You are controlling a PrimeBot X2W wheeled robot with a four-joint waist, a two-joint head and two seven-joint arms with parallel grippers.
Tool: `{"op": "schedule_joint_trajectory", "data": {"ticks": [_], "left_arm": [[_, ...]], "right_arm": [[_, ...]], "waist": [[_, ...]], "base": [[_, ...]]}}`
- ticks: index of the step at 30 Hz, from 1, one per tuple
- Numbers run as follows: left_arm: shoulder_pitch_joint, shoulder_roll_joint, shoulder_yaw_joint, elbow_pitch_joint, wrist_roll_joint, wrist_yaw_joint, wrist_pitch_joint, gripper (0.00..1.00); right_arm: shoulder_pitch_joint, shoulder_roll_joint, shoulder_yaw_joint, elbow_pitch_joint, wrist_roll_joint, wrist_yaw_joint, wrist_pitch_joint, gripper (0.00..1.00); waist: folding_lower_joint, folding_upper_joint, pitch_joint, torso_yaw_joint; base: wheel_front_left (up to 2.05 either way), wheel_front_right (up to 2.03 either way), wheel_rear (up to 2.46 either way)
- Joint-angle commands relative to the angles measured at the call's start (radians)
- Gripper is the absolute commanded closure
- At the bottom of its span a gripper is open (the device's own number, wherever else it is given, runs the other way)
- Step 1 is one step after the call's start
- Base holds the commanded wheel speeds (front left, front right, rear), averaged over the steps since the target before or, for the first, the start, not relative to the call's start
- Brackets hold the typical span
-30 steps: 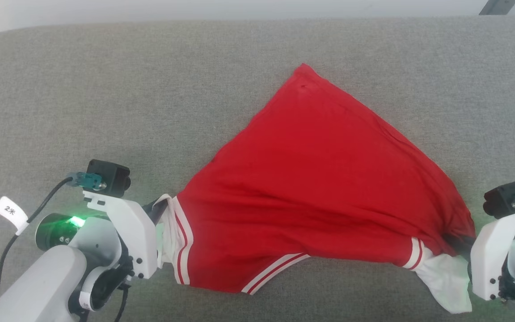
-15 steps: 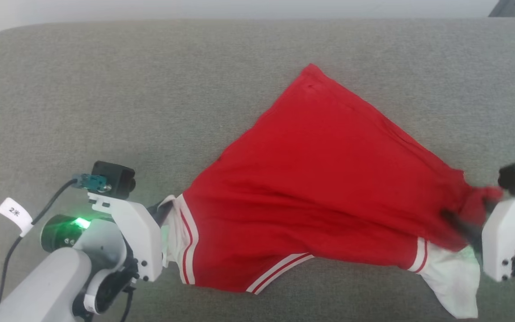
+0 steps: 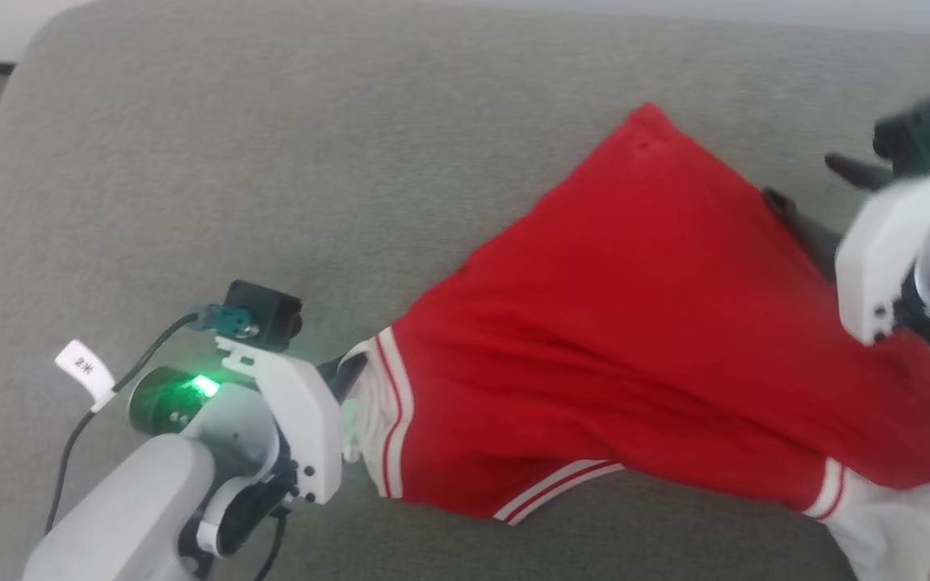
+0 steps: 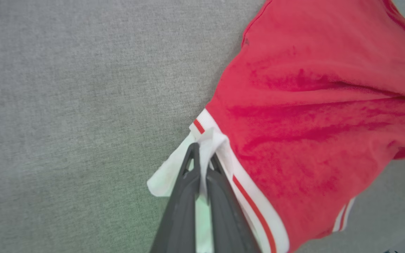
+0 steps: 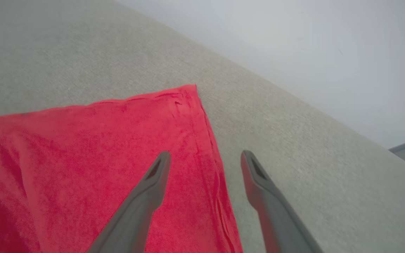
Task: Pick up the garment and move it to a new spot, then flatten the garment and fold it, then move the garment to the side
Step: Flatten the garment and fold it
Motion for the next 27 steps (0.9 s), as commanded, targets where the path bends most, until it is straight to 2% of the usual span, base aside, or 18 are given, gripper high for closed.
{"op": "schedule_joint_trajectory", "data": {"ticks": [1,6,13,18,23,24,25,27], "left_arm": [[-0.018,-0.012,-0.008,0.006,0.009,-0.009,-0.001,1.00],[-0.067,-0.056,-0.036,0.035,0.019,-0.037,-0.007,1.00],[-0.129,-0.117,-0.071,0.090,0.032,-0.084,-0.023,1.00],[-0.157,-0.144,-0.082,0.126,0.031,-0.105,-0.035,1.00],[-0.174,-0.163,-0.088,0.171,0.025,-0.127,-0.048,1.00],[-0.177,-0.164,-0.087,0.180,0.023,-0.127,-0.052,1.00],[-0.180,-0.164,-0.085,0.189,0.022,-0.130,-0.055,1.00],[-0.186,-0.161,-0.080,0.207,0.020,-0.136,-0.057,1.00]], "right_arm": [[-0.037,0.006,0.024,0.038,0.000,0.000,-0.011,0.00],[-0.206,0.014,0.138,0.233,0.007,0.000,-0.044,0.00],[-0.387,0.025,0.291,0.507,0.040,0.000,-0.027,0.00],[-0.448,0.029,0.376,0.626,0.072,0.000,0.003,0.00],[-0.450,0.034,0.501,0.739,0.139,0.000,0.099,0.00],[-0.446,0.032,0.528,0.747,0.155,0.000,0.121,0.71],[-0.445,0.028,0.550,0.750,0.174,0.001,0.138,1.00],[-0.465,0.009,0.572,0.749,0.199,0.001,0.141,1.00]], "waist": [[0.0000,0.0000,0.022,0.035],[0.0000,0.0000,0.053,0.098],[0.0000,0.0000,0.098,0.174],[0.0000,0.0000,0.117,0.206],[0.0000,0.0000,0.127,0.220],[0.0000,0.0000,0.127,0.220],[0.0000,0.0000,0.126,0.219],[0.0000,0.0000,0.124,0.213]], "base": [[0.00,0.00,0.00],[0.00,0.00,0.00],[0.00,0.00,0.00],[0.00,0.00,0.00],[0.00,0.00,0.00],[0.00,0.00,0.00],[0.00,0.00,0.00],[0.00,0.00,0.00]]}}
